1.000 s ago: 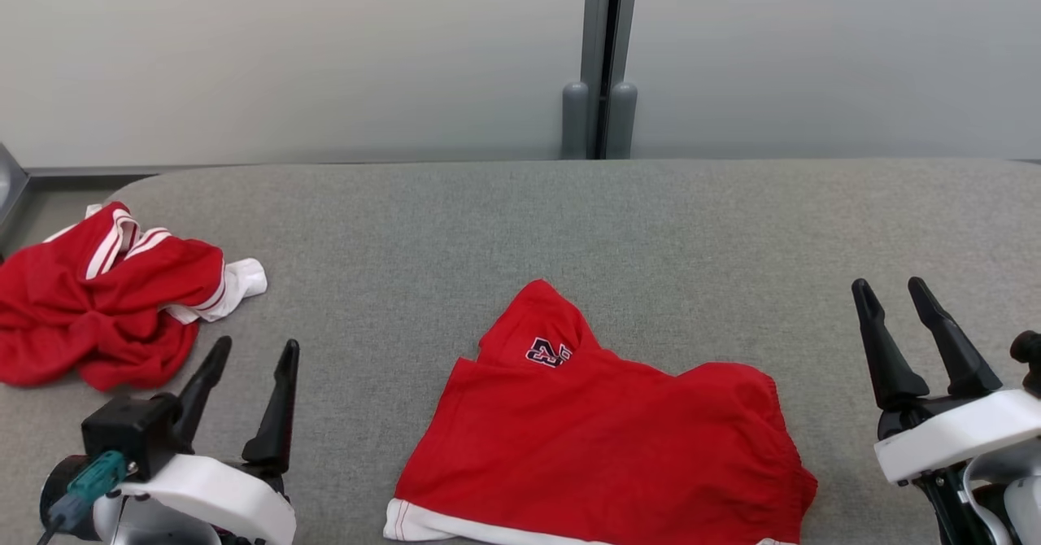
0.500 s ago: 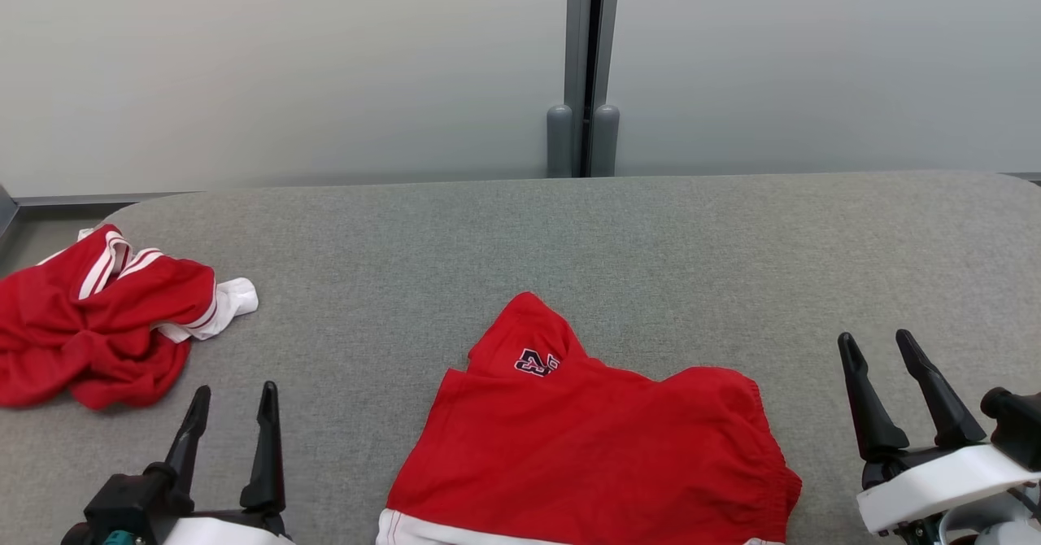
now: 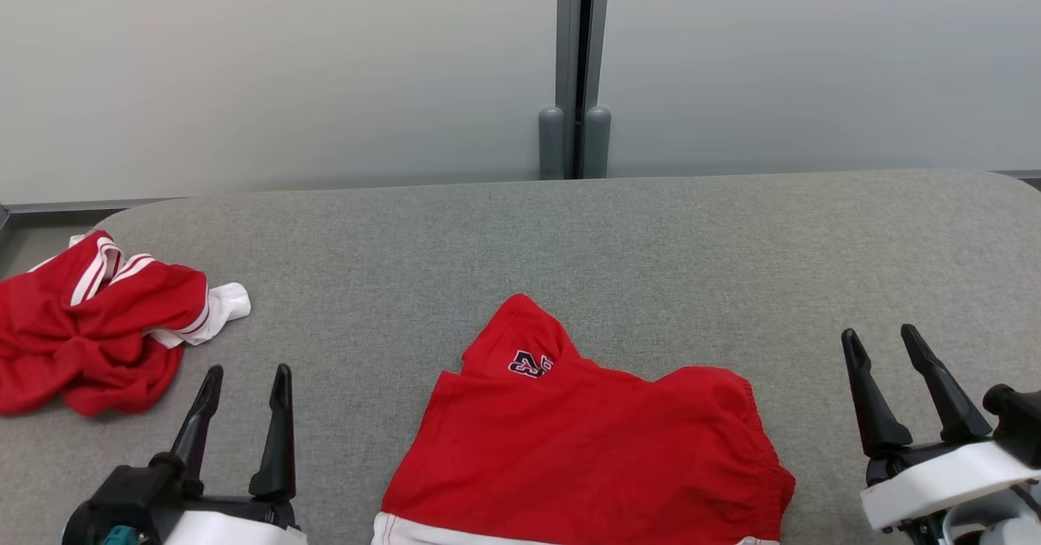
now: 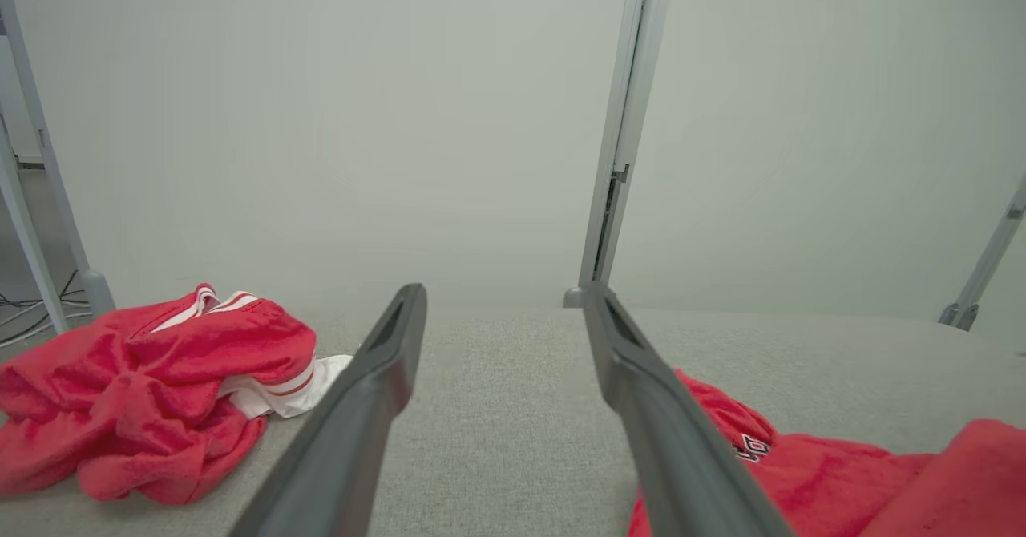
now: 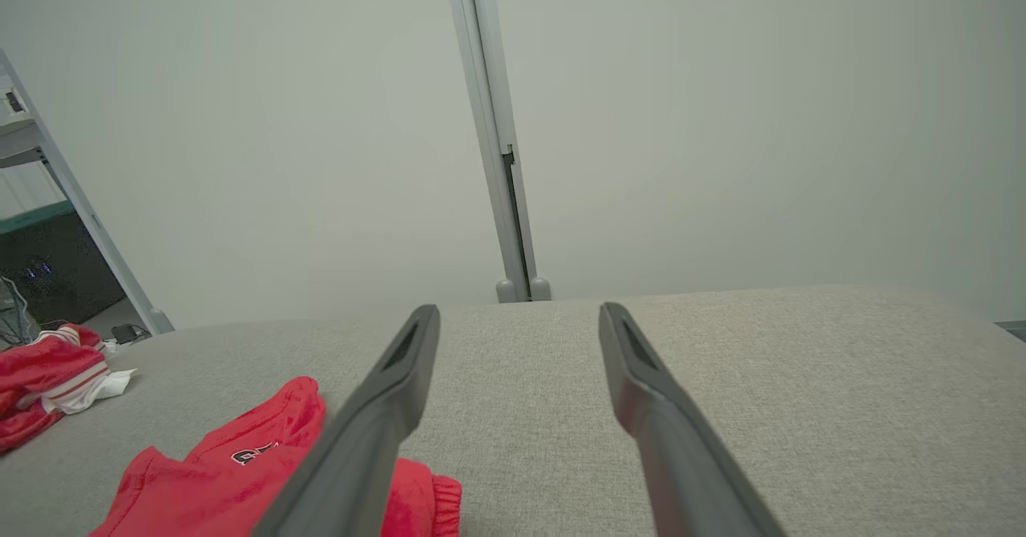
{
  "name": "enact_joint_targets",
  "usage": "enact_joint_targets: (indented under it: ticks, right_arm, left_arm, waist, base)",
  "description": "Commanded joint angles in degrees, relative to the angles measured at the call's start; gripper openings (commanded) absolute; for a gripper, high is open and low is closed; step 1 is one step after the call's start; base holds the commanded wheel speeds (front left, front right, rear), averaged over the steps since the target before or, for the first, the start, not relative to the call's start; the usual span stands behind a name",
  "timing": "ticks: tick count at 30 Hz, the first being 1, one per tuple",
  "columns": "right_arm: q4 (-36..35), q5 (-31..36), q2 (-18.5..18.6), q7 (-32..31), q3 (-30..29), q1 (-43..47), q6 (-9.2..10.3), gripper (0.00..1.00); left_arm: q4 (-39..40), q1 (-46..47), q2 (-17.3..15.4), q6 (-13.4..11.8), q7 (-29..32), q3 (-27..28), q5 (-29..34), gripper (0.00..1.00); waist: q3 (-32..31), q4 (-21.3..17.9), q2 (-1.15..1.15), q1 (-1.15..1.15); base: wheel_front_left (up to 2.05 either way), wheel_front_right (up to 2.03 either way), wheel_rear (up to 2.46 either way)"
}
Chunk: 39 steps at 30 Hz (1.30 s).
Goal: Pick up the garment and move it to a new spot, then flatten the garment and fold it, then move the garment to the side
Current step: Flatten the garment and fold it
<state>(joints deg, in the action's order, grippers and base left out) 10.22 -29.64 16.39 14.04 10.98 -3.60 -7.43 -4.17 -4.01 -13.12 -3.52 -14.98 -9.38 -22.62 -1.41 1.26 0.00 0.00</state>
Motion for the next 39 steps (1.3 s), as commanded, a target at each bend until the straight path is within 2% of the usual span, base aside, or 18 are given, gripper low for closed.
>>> enact_joint_targets:
  ticks: [1, 3, 5, 6, 8, 11, 17, 22, 27, 35, 39]
  right_arm:
    - [-0.97, -0.57, 1.57, -1.39, -0.02, 0.17, -0.11, 1.00]
    - [-2.66, -2.13, 4.22, -4.64, 1.13, 1.15, -0.11, 1.00]
    - [-4.81, -4.46, 7.78, -9.05, 1.89, 2.42, -0.11, 1.00]
    - [-4.81, -4.46, 7.78, -9.05, 1.89, 2.42, -0.11, 1.00]
    - [-7.34, -6.37, 11.53, -13.59, 2.72, 3.76, -0.11, 1.00]
    - [-10.42, -9.88, 15.08, -20.34, 4.19, 6.97, -0.11, 1.00]
    - [-14.58, -15.85, 18.43, -30.64, 8.81, 11.49, -0.11, 1.00]
    - [-15.57, -16.60, 19.11, -32.95, 14.03, 10.43, -0.11, 1.00]
    - [-13.19, -16.07, 18.02, -32.08, 19.58, 7.24, -0.11, 1.00]
    - [-9.57, -15.93, 16.75, -30.41, 24.04, 3.63, -0.11, 1.00]
    - [-8.06, -15.91, 16.36, -29.95, 25.41, 2.38, -0.11, 1.00]
  left_arm:
    - [1.73, 0.33, 0.12, 1.43, -0.28, 0.46, -0.50, 1.00]
    - [2.37, -1.03, -1.10, 3.11, 1.29, 0.20, -1.91, 1.00]
    - [3.31, -2.11, -2.33, 4.56, 5.66, -0.28, -4.00, 1.00]
    - [3.31, -2.11, -2.33, 4.56, 5.66, -0.28, -4.00, 1.00]
    - [4.69, -3.32, -3.94, 4.66, 11.03, -0.77, -5.02, 1.00]
    - [7.01, -5.27, -5.85, 4.33, 18.77, -1.32, -6.99, 1.00]
    - [10.92, -7.87, -6.82, 3.63, 28.33, -3.99, -9.16, 1.00]
    - [11.22, -6.94, -7.09, 4.04, 32.74, -6.12, -9.83, 1.00]
    - [9.59, -5.27, -7.37, 4.83, 36.69, -8.17, -10.41, 1.00]
    - [5.13, -2.73, -6.92, 6.38, 39.41, -10.59, -11.04, 1.00]
    - [2.94, -1.33, -6.68, 6.60, 38.49, -10.83, -10.52, 1.00]
  waist:
    - [-0.08, -0.04, 0.00, 0.00]
    - [-0.10, -0.09, 0.00, 0.00]
    - [0.06, -0.14, 0.00, 0.00]
    - [0.06, -0.14, 0.00, 0.00]
    - [0.38, -0.17, 0.00, 0.00]
    - [0.98, -0.38, 0.00, 0.00]
    - [3.35, -0.74, 0.00, 0.00]
    - [5.32, -0.76, 0.00, 0.00]
    - [6.60, -0.46, 0.00, 0.00]
    - [7.33, -0.21, 0.00, 0.00]
    - [7.79, -0.32, 0.00, 0.00]
  base:
    - [0.00, 0.00, 0.00]
    - [0.00, 0.00, 0.00]
    - [0.00, 0.00, 0.00]
    - [0.00, 0.00, 0.00]
    - [0.00, 0.00, 0.00]
    - [0.00, 0.00, 0.00]
    - [0.00, 0.00, 0.00]
    - [0.00, 0.00, 0.00]
    - [0.00, 0.00, 0.00]
    - [0.00, 0.00, 0.00]
    - [0.00, 0.00, 0.00]
